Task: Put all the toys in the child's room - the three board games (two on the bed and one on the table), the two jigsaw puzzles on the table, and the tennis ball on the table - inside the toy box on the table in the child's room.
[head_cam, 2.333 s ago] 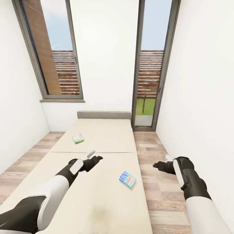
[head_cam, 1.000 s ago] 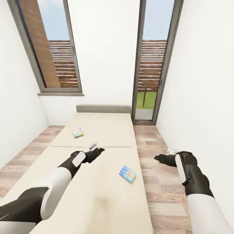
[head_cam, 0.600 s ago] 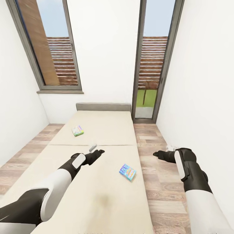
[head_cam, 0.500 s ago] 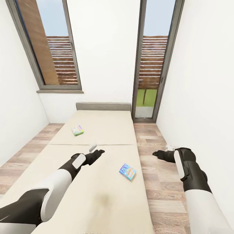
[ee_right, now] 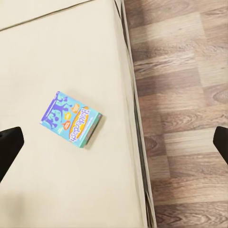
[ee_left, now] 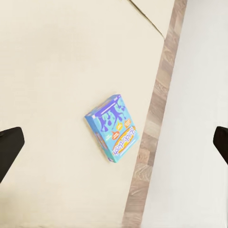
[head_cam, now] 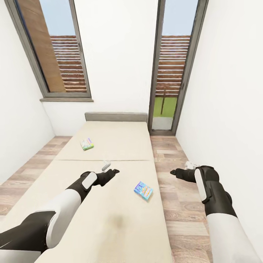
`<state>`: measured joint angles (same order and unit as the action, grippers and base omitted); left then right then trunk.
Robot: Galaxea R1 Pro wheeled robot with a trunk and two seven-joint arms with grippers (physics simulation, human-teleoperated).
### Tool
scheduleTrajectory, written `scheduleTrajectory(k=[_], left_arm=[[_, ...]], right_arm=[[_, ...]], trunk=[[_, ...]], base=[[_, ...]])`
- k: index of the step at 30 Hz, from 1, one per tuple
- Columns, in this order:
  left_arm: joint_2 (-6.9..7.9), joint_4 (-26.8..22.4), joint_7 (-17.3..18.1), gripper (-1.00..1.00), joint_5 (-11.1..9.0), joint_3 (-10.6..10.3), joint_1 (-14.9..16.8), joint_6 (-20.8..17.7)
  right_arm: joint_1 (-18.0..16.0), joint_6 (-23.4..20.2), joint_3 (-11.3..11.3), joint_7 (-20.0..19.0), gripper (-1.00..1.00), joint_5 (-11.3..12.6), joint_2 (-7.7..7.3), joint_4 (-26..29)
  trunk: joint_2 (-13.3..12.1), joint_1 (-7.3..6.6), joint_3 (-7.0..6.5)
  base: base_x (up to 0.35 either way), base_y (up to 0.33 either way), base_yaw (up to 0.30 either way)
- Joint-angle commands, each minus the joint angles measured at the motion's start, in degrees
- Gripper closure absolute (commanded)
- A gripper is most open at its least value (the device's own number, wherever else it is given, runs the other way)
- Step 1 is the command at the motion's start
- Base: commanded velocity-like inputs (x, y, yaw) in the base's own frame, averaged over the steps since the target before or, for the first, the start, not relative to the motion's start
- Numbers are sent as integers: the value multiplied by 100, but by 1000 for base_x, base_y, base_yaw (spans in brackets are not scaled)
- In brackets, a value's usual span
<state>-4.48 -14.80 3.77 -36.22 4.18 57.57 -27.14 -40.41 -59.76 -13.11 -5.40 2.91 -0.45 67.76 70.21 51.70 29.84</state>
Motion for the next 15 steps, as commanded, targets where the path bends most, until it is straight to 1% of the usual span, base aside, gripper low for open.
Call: scheduleTrajectory(k=[1, 6, 15], left_arm=[[-3, -6, 11, -100, 14, 43, 6, -125], [3, -11, 3, -100, 17, 46, 13, -408], [7, -13, -2, -100, 19, 48, 17, -589]], right_arm=[[-2, -24, -7, -5, -100, 22, -2, 10], [3, -24, -7, -5, -100, 24, -5, 27], [6, -24, -11, -6, -100, 26, -6, 36]], trunk=[[4, 0, 15], [4, 0, 62], [4, 0, 147]], base=[[0, 0, 0], [0, 0, 0], [0, 0, 0]])
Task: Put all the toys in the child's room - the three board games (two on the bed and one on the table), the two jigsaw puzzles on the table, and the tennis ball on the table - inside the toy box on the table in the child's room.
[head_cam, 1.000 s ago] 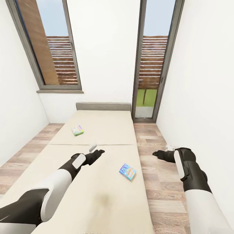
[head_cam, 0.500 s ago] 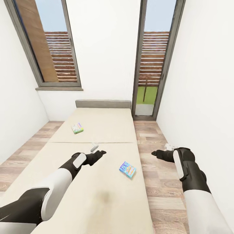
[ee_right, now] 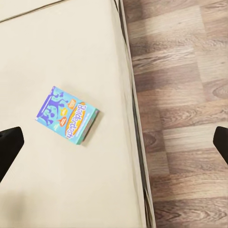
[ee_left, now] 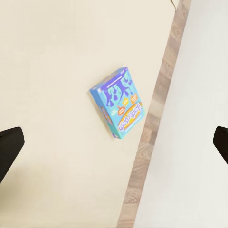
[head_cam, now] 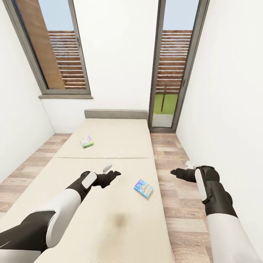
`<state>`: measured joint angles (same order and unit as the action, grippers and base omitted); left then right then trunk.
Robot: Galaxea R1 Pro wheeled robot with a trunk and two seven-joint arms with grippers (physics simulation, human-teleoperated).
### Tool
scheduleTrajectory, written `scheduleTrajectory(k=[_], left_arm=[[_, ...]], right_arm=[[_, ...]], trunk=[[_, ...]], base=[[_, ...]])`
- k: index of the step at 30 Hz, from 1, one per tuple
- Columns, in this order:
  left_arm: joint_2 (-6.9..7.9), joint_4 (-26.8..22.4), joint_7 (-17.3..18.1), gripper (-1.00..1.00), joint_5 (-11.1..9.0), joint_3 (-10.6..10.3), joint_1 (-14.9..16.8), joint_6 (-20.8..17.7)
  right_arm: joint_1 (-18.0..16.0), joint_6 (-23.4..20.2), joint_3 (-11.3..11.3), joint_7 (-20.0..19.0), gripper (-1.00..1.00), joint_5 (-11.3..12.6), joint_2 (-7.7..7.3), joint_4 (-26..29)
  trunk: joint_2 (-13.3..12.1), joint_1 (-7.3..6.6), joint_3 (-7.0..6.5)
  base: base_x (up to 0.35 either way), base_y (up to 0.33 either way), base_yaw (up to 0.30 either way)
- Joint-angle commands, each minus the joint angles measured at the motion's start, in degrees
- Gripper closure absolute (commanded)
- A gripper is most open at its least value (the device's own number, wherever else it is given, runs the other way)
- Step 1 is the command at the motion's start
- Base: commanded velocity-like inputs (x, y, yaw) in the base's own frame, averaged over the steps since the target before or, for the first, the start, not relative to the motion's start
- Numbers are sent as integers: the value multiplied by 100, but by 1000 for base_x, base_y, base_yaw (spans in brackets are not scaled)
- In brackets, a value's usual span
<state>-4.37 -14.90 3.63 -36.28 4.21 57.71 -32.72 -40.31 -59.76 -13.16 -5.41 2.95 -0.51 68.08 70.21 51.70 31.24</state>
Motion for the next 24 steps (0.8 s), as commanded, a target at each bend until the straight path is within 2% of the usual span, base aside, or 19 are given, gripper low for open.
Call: scheduleTrajectory(k=[1, 24], left_arm=[[-3, -4, 11, -100, 24, 44, 3, -31], [4, -4, -4, -100, 30, 45, -3, -57]], right_arm=[[-4, -24, -7, -5, -100, 22, 0, 4], [-3, -24, -14, -5, -100, 22, -18, 45]], trunk=[[4, 0, 15], [4, 0, 231]], base=[[0, 0, 0], [0, 0, 0]])
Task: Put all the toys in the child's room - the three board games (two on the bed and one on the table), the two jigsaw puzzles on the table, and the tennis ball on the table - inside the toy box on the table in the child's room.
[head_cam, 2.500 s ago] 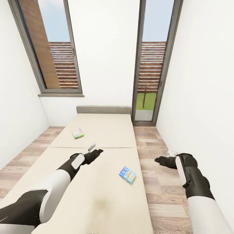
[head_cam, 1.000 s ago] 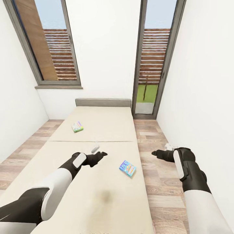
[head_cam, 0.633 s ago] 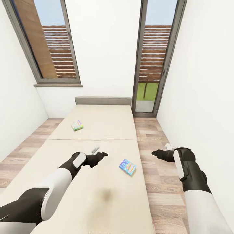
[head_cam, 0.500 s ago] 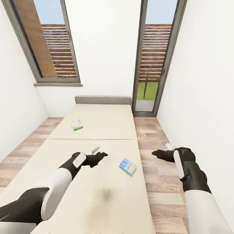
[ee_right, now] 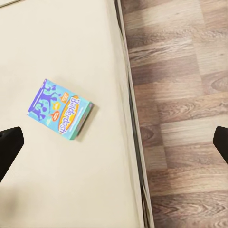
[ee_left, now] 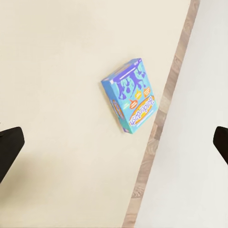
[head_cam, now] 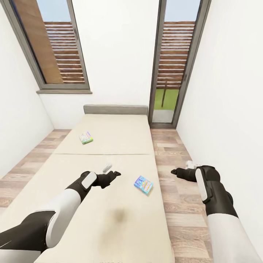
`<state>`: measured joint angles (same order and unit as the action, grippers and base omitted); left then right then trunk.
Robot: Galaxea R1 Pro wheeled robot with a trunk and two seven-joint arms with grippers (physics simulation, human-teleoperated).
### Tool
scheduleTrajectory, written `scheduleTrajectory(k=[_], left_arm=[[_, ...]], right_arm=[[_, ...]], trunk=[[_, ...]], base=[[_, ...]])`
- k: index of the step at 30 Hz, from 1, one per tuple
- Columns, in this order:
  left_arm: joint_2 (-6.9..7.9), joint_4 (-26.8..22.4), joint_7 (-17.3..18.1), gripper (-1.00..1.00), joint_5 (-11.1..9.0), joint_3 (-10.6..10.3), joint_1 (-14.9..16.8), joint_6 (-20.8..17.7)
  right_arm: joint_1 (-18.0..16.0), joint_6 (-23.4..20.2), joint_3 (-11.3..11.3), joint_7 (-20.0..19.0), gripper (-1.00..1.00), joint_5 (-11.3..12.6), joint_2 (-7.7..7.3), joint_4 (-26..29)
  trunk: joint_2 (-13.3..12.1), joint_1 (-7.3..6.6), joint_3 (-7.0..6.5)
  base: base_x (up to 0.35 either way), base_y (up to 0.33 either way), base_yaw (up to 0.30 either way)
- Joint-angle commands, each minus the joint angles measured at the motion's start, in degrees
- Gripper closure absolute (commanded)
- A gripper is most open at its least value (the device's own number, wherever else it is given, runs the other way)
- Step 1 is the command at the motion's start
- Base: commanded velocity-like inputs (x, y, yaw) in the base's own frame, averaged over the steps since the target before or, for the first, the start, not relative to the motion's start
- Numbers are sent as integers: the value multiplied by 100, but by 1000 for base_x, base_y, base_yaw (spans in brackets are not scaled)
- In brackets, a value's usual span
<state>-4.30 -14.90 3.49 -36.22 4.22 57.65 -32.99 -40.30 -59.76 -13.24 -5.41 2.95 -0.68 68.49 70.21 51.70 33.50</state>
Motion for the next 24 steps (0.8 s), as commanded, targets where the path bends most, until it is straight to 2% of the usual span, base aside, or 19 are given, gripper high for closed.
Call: scheduleTrajectory(k=[1, 24], left_arm=[[-3, -4, 11, -100, 24, 44, 3, -30], [-9, -92, 257, -100, 8, 42, -9, -22]], right_arm=[[-4, -24, -7, -5, -100, 22, 0, 4], [-9, -24, -2, -4, -100, 22, -5, 15]], trunk=[[3, 0, 15], [3, 0, 231]], base=[[0, 0, 0], [0, 0, 0]])
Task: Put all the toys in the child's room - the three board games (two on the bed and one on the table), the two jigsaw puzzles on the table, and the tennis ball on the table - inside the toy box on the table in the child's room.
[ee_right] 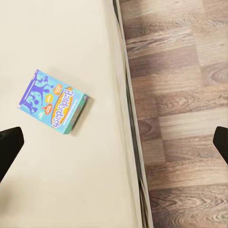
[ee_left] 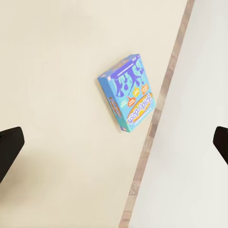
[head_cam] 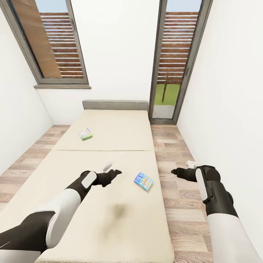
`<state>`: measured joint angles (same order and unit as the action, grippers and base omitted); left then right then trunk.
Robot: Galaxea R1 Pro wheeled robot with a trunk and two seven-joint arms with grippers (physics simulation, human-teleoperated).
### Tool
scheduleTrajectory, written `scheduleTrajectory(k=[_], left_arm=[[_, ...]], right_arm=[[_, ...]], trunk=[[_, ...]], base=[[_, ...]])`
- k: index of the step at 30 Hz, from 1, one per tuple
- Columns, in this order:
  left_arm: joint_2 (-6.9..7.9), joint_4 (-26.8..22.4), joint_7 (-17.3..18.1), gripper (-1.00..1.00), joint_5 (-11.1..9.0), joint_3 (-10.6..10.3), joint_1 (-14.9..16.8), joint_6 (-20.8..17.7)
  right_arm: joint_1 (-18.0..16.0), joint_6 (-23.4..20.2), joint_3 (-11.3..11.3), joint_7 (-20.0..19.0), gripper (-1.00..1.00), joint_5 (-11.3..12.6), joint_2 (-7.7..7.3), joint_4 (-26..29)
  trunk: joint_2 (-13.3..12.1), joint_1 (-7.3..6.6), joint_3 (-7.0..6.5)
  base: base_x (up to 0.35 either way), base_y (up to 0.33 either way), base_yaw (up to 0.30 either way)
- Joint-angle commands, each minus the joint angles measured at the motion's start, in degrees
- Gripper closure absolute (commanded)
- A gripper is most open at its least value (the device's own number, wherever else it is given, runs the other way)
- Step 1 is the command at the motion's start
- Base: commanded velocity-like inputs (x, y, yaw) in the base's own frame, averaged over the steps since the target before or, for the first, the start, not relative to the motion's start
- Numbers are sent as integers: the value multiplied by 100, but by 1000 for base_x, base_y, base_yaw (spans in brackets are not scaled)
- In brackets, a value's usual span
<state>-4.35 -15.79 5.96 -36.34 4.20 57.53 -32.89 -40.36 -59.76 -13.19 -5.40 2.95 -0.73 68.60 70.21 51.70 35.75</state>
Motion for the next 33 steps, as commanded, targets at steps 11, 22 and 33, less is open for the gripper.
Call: scheduleTrajectory(k=[11, 22, 33], left_arm=[[-11, -278, 0, -100, -31, 81, -24, -42], [-8, -441, -2, -100, -50, 105, -44, -94], [27, -495, 27, -100, -29, 80, -56, -168]], right_arm=[[-7, -24, -23, -7, -100, 22, -14, 4], [-5, -24, -31, -7, -100, 22, -15, 4], [-7, -24, -35, -5, -100, 25, -15, 4]], trunk=[[3, 0, 108], [3, 0, 212], [404, 220, 494]], base=[[0, 0, 0], [0, 0, 0], [0, 0, 0]])
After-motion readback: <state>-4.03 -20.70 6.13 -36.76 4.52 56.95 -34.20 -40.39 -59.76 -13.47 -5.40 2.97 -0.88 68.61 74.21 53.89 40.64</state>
